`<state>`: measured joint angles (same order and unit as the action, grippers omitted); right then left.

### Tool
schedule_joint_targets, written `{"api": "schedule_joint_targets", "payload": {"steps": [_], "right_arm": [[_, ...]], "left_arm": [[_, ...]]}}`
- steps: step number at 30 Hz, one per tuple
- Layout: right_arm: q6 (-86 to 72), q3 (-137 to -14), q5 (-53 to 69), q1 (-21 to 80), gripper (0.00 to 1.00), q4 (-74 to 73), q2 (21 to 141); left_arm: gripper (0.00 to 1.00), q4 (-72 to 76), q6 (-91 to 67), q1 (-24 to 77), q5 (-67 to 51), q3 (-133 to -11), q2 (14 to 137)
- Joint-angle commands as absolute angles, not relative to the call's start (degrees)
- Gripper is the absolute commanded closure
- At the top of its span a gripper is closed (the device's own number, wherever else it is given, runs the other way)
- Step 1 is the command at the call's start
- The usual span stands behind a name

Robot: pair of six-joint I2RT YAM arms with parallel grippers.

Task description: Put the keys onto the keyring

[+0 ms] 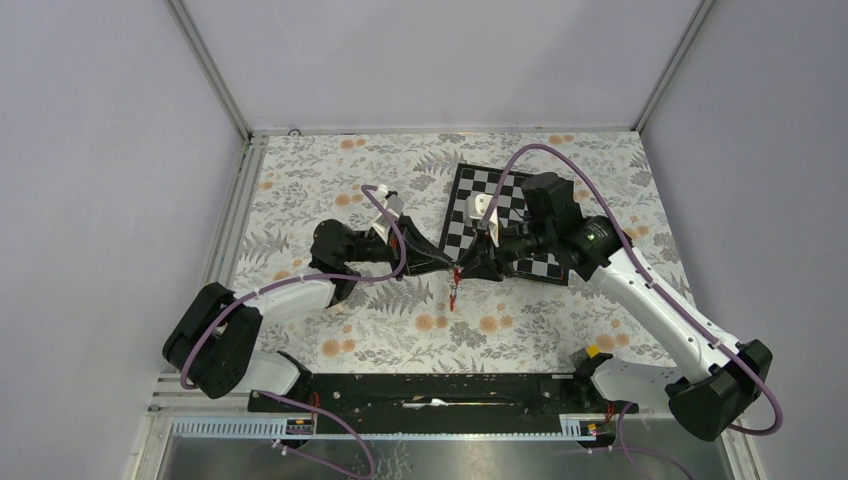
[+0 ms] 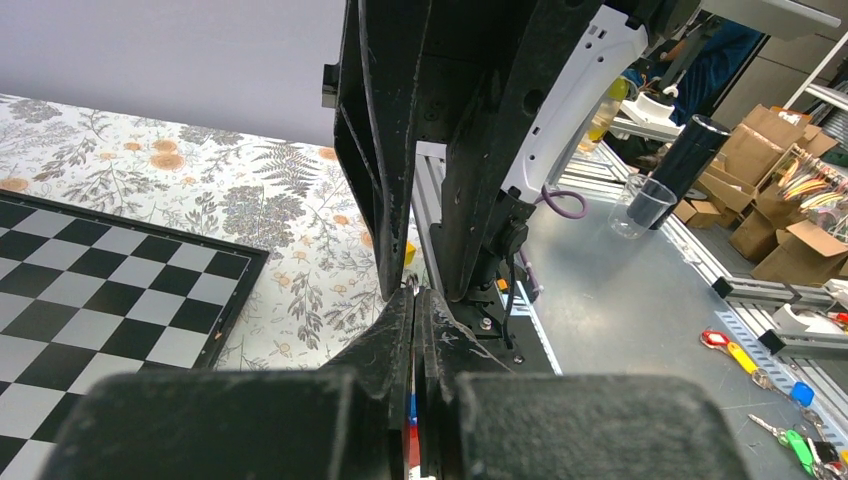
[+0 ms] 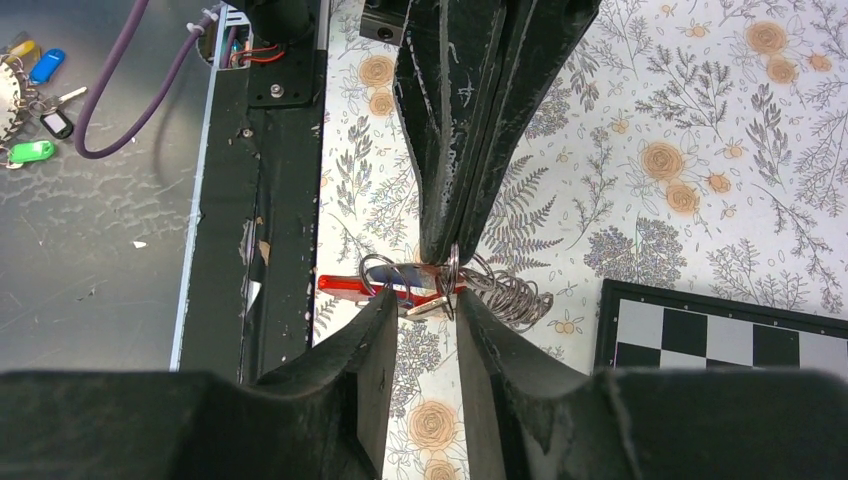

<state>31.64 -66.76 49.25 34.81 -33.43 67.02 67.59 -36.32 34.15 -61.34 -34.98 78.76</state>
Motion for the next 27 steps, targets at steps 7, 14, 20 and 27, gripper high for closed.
{"api": "schedule_joint_targets", "payload": {"steps": [7, 14, 20, 27], "right_arm": [[30.4, -65.8, 52.0, 34.5, 0.71, -30.4, 67.9], [29.3, -65.7, 51.0, 34.4, 0.71, -29.2, 68.0], [28.9, -65.6, 49.3, 34.5, 0.68, -28.7, 67.7], [29.2, -64.7, 51.0, 34.4, 0.70, -28.7, 67.6]], "left_arm": [[1.00, 72.9, -37.4, 33.8, -59.7, -34.7, 79.0], [1.00, 72.9, -37.2, 33.8, -59.8, -34.6, 79.1], [1.00, 72.7, -36.9, 33.8, -59.9, -34.4, 79.0], [1.00, 72.7, -36.8, 33.8, -59.9, -34.5, 79.0]]}}
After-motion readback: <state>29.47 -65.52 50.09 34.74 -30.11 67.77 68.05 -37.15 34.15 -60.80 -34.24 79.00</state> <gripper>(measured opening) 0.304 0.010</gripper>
